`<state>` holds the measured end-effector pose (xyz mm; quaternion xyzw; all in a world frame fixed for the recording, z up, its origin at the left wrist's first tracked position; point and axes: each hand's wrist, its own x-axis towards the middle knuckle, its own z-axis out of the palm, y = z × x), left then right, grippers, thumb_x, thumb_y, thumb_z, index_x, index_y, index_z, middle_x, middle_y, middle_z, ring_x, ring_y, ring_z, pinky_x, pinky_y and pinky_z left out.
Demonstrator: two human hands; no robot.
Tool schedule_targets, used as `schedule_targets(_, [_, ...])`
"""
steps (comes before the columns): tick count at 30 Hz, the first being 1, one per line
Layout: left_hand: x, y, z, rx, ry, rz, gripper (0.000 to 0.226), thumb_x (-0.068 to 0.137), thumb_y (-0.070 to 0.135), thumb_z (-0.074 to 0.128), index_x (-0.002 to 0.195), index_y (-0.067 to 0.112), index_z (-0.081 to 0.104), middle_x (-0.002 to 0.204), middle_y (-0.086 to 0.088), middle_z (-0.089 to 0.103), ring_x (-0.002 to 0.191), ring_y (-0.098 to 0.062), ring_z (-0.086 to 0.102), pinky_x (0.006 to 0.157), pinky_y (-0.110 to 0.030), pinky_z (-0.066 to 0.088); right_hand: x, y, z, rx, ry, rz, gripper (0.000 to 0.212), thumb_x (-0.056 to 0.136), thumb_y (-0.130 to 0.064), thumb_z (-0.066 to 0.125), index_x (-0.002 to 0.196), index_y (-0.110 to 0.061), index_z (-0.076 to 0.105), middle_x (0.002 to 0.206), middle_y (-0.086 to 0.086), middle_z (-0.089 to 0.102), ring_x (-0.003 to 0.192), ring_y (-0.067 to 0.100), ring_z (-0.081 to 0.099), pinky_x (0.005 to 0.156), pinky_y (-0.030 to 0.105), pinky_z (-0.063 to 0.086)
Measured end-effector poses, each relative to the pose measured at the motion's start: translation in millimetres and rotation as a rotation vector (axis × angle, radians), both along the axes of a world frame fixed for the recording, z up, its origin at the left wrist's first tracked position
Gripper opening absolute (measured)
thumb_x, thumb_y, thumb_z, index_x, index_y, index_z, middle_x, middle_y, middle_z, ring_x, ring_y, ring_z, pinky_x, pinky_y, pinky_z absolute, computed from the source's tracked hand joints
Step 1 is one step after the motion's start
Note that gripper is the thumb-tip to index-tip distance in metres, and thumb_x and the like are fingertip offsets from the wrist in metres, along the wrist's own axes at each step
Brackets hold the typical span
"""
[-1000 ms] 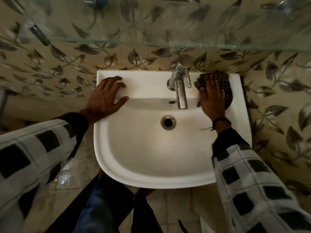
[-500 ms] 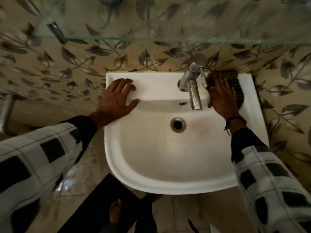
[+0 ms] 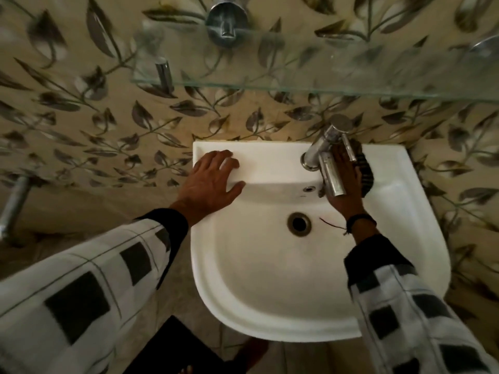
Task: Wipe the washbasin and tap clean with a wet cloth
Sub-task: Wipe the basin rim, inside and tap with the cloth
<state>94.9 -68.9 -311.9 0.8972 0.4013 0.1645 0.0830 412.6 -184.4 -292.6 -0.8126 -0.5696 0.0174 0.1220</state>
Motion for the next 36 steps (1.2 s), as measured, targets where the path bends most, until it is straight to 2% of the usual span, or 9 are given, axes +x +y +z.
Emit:
schedule_targets(7, [-1, 0, 3, -0.044, -0.006, -0.004, 0.051, 0.089, 0.059, 0.050, 0.126, 0.024, 0.050, 0.145, -0.006, 0.046, 0.137, -0.032, 0.038, 0.114, -0.047, 0.034, -3, 8, -7, 0.048, -0.020, -0.100, 0.070, 0.089, -0.017, 0.061, 0.152, -0.011, 0.031, 0.155, 0.016, 0.035, 0.144, 0.034, 0.032, 0.116, 0.051, 0.016])
schedule_targets(11, [0, -1, 2, -0.023, -0.011, -0.009, 0.050, 0.089, 0.059, 0.052, 0.126, 0.024, 0.050, 0.145, -0.006, 0.047, 0.136, -0.031, 0.039, 0.114, -0.046, 0.033, 15, -1, -6, 0.004, -0.040, 0.027, 0.070, 0.087, -0.016, 0.064, 0.150, -0.007, 0.034, 0.151, 0.019, 0.039, 0.141, 0.037, 0.035, 0.115, 0.059, 0.022])
schedule_targets(16, [0, 0, 1, -0.007, -0.025, -0.007, 0.049, 0.088, 0.059, 0.052, 0.123, 0.024, 0.051, 0.142, -0.005, 0.048, 0.134, -0.029, 0.040, 0.111, -0.044, 0.033, -13, 14, -22, 0.081, 0.033, -0.236, 0.069, 0.091, -0.020, 0.060, 0.153, -0.014, 0.029, 0.158, 0.013, 0.030, 0.147, 0.033, 0.025, 0.117, 0.054, 0.010])
schedule_targets(21, [0, 0, 0, -0.008, -0.025, -0.014, 0.049, 0.089, 0.058, 0.052, 0.124, 0.024, 0.050, 0.143, -0.006, 0.047, 0.134, -0.030, 0.040, 0.112, -0.045, 0.032, -1, -4, -20, 0.175, -0.001, -0.050, 0.064, 0.089, -0.027, 0.050, 0.149, -0.008, 0.037, 0.149, 0.019, 0.042, 0.138, 0.038, 0.041, 0.112, 0.062, 0.026])
schedule_targets(24, [0, 0, 1, -0.012, -0.033, -0.007, 0.049, 0.089, 0.058, 0.052, 0.123, 0.024, 0.050, 0.143, -0.006, 0.048, 0.135, -0.030, 0.040, 0.112, -0.045, 0.032, -2, 6, -18, 0.115, 0.021, -0.164, 0.077, 0.082, -0.019, 0.063, 0.152, -0.012, 0.031, 0.152, 0.019, 0.038, 0.139, 0.040, 0.037, 0.111, 0.063, 0.023])
schedule_targets(27, [0, -1, 1, -0.002, -0.040, -0.001, 0.048, 0.088, 0.058, 0.052, 0.123, 0.025, 0.050, 0.143, -0.006, 0.049, 0.135, -0.029, 0.040, 0.112, -0.046, 0.033, -22, 3, -24, 0.278, 0.079, -0.160, 0.063, 0.087, -0.024, 0.053, 0.146, -0.007, 0.041, 0.144, 0.023, 0.047, 0.133, 0.043, 0.044, 0.110, 0.065, 0.024])
schedule_targets(31, [0, -2, 2, -0.009, -0.021, 0.000, 0.049, 0.089, 0.058, 0.052, 0.124, 0.024, 0.051, 0.144, -0.006, 0.048, 0.136, -0.030, 0.039, 0.113, -0.046, 0.033, 10, 1, -12, 0.183, 0.133, 0.019, 0.066, 0.081, -0.018, 0.057, 0.144, -0.019, 0.037, 0.139, 0.020, 0.052, 0.127, 0.042, 0.050, 0.103, 0.069, 0.034])
schedule_targets(33, [1, -3, 3, -0.013, -0.013, 0.000, 0.050, 0.089, 0.059, 0.051, 0.125, 0.024, 0.050, 0.146, -0.007, 0.047, 0.137, -0.031, 0.038, 0.113, -0.046, 0.032, 13, 8, -4, 0.095, 0.346, -0.043, 0.062, 0.086, -0.025, 0.042, 0.148, -0.021, 0.037, 0.147, 0.016, 0.045, 0.137, 0.033, 0.042, 0.115, 0.059, 0.026])
schedule_targets(36, [0, -3, 4, -0.025, -0.013, -0.004, 0.051, 0.090, 0.058, 0.050, 0.126, 0.023, 0.050, 0.147, -0.008, 0.046, 0.138, -0.032, 0.038, 0.114, -0.047, 0.031, 3, 14, -9, 0.107, 0.397, -0.111, 0.044, 0.104, -0.016, 0.033, 0.146, -0.014, 0.042, 0.141, -0.011, 0.048, 0.125, -0.030, 0.028, 0.114, 0.007, 0.014])
